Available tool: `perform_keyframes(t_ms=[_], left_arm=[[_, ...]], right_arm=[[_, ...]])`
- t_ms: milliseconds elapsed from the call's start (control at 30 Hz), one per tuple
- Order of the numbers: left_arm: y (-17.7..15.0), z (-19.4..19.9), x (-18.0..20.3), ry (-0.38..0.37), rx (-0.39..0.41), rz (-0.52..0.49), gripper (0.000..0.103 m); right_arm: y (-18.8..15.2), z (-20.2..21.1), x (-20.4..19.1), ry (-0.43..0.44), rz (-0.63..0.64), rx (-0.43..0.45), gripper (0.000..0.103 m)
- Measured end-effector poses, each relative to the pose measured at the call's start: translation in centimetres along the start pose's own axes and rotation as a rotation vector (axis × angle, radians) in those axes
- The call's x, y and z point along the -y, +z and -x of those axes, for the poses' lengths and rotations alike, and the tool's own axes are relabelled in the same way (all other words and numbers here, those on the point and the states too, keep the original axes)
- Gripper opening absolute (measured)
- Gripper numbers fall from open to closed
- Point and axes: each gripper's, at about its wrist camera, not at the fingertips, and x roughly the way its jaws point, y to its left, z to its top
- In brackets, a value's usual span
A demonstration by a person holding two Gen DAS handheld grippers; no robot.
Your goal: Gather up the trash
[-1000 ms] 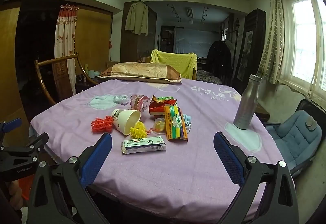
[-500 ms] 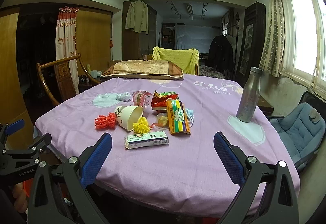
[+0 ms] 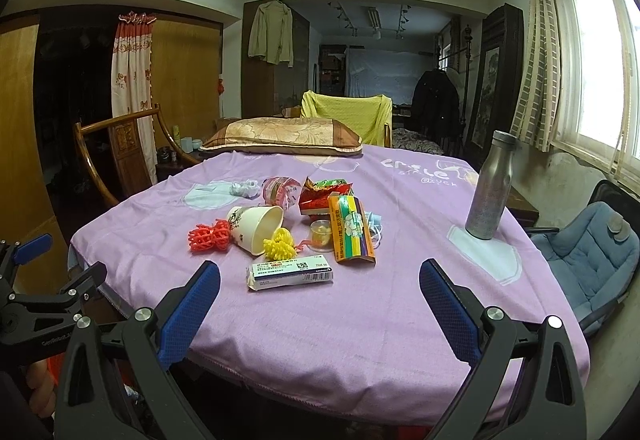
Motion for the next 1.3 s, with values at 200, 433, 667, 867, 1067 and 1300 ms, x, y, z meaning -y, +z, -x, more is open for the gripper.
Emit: perform_keyframes(t_ms=[200, 433, 667, 867, 1067, 1300], left_arm=[[-0.1, -0.2, -0.2, -0.001, -0.009, 0.011, 0.096], [-0.2, -0.3, -0.2, 0.001, -0.011, 0.005, 0.096], [-0.4, -0.6, -0.3, 0.001, -0.020, 0.007, 0.096], [-0.6, -1.2, -0.3, 0.004, -0.033, 0.011, 0.096], [-1.0, -2.6, -0.6, 0.011, -0.066, 0.015, 0.096], [-2.0, -6.5, -2.6, 0.025, -0.179, 0.074, 0.096]], right_arm=[[0.0, 0.3, -0.1, 0.000, 0.011, -0.002, 0.098], [-0.1, 0.2, -0.5, 0.001, 0.016, -0.008, 0.098], [-0.2, 0.2, -0.6, 0.006, 0.019, -0.016, 0.098], [-0.4, -0.4, -0.7, 0.015, 0.021, -0.032, 0.098], [-0.9, -2.1, -0.6, 0.033, 0.016, -0.069, 0.098], [-2.6, -6.9, -0.8, 0.087, 0.004, -0.195, 0.098]])
